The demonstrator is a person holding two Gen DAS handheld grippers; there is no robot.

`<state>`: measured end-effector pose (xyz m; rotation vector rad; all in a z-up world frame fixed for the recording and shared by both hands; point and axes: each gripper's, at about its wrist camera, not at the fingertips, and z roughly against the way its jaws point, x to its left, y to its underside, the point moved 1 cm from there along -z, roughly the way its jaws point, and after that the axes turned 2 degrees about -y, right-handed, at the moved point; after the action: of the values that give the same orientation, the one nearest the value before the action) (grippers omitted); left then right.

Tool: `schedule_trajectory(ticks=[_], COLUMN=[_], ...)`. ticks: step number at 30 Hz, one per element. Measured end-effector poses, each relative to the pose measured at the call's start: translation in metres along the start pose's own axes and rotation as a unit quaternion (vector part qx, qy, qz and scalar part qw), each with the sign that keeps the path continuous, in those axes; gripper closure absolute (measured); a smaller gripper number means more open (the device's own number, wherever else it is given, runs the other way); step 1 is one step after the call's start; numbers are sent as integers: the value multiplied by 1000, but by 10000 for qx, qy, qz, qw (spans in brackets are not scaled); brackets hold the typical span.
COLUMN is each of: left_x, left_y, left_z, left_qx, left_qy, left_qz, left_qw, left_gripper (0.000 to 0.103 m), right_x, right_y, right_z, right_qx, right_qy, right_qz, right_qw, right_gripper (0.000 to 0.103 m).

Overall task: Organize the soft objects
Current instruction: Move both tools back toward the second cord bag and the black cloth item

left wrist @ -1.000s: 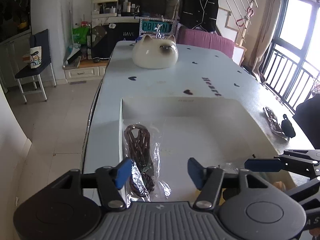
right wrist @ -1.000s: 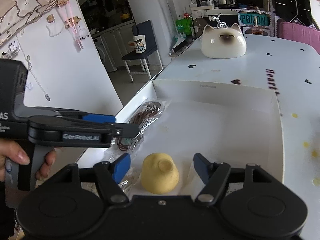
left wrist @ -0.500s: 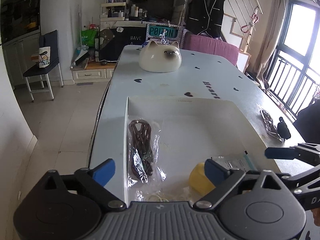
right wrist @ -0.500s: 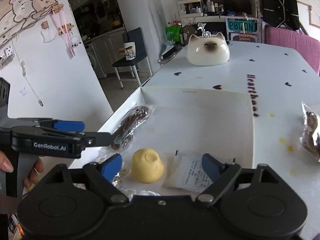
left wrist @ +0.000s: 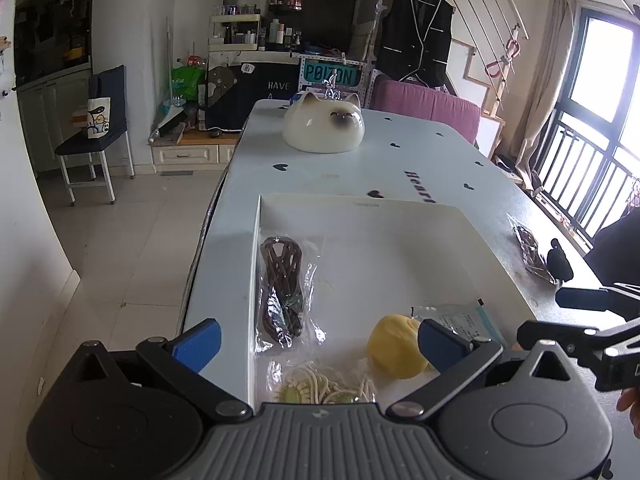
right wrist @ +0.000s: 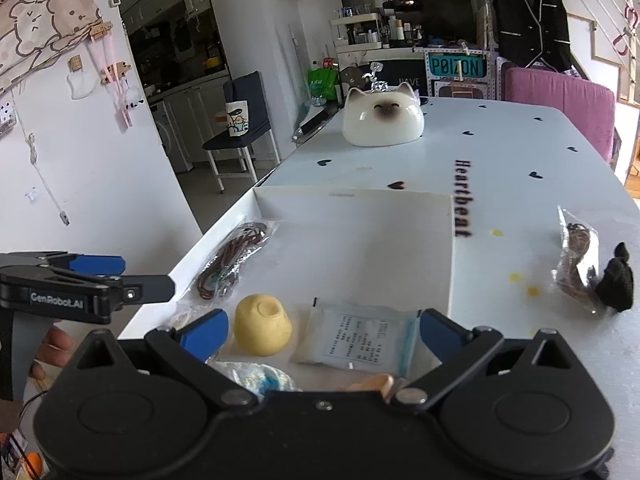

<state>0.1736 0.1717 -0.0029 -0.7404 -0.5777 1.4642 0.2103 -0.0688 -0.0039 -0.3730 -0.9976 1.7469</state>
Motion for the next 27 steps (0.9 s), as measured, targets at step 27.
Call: schedule_trajectory(ticks=[27], left_x=[-64], left_y=[-10], left_z=[18], left_qx=[-247], left_qy=[45], left_qz=[-165], left_qw=[9995], left_gripper=[0], right_x=[-56], right_y=[3], right_z=[53], right_qx=[-438], right_qy=[341], right_qz=[-160], right_qw=[9983], right_gripper=[0])
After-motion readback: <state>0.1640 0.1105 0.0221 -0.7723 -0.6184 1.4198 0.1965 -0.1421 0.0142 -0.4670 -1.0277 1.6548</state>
